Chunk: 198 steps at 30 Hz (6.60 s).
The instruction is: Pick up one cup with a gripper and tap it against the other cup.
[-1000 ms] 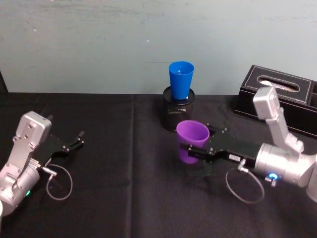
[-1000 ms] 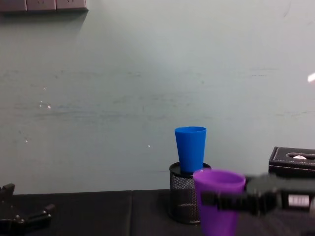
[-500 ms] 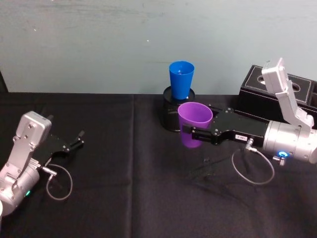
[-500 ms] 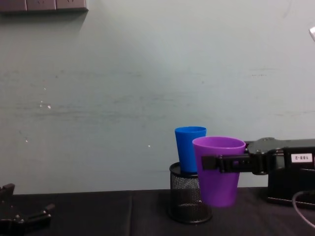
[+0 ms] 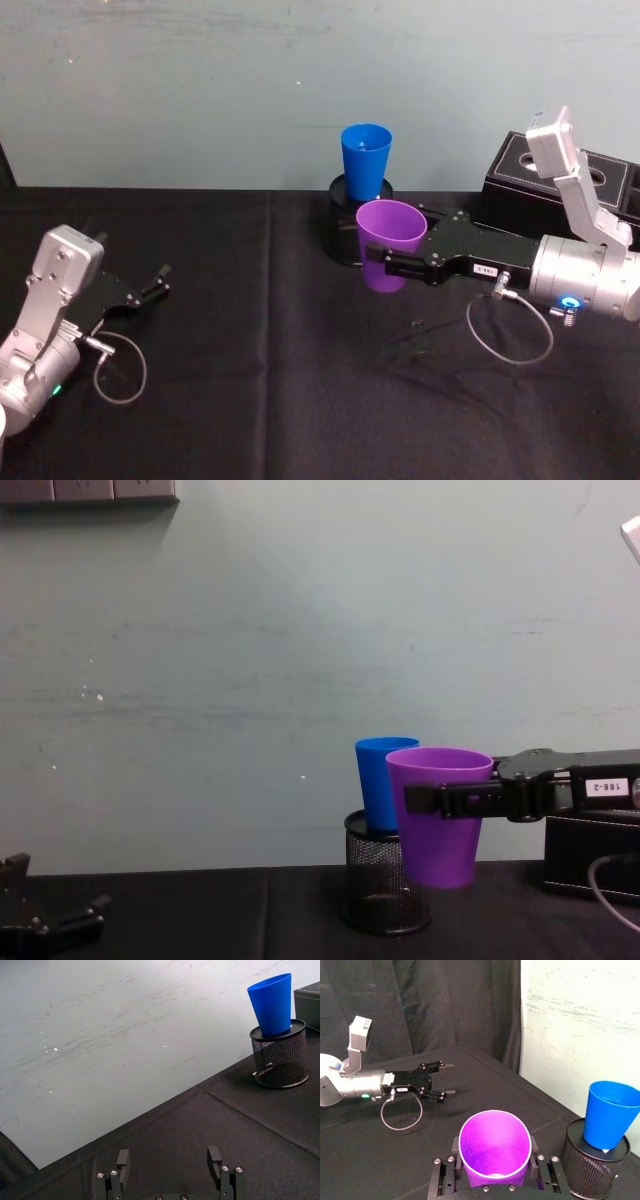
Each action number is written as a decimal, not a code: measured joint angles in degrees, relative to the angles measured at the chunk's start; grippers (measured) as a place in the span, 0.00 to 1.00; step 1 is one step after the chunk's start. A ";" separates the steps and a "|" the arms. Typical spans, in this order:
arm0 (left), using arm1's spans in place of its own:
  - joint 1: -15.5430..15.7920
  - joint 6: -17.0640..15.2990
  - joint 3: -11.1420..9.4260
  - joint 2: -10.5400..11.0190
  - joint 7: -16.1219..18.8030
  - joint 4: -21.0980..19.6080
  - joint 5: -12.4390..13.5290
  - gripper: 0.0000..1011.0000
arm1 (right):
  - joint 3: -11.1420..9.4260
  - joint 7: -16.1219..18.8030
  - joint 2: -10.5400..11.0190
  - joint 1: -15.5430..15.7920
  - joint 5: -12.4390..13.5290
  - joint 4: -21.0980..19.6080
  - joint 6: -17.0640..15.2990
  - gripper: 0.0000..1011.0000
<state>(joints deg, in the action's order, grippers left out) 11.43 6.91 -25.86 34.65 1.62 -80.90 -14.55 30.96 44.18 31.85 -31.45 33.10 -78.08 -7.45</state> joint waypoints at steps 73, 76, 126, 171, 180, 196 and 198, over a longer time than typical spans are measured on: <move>0.00 0.00 0.00 0.00 0.00 0.00 0.00 1.00 | -0.22 -0.04 -0.05 0.25 -0.14 -0.02 0.15 0.72; 0.00 0.00 0.00 0.00 0.00 0.00 0.00 1.00 | -0.22 -0.04 -0.05 0.25 -0.14 -0.02 0.15 0.72; 0.00 0.00 0.00 0.00 0.00 0.00 0.00 1.00 | 1.07 -4.69 -16.08 -14.68 -4.12 28.53 5.98 0.73; 0.00 0.00 0.00 0.00 0.00 0.00 0.00 1.00 | -0.76 -3.90 -19.63 -18.21 -7.75 35.86 8.77 0.72; 0.00 0.00 0.00 0.00 0.00 0.00 0.00 1.00 | -0.70 -3.94 -19.62 -18.21 -7.71 35.86 8.77 0.72; 0.00 0.00 0.00 0.00 0.00 0.00 0.00 1.00 | -0.70 -4.00 -19.62 -18.21 -7.66 35.86 8.78 0.72; 0.00 0.00 0.00 0.00 0.00 0.00 0.00 1.00 | -0.70 -4.00 -19.62 -18.21 -7.66 35.86 8.78 0.72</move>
<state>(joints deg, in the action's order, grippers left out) 11.43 6.91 -25.86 34.65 1.62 -80.90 -14.55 30.26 40.18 12.23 -49.66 25.44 -42.22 1.33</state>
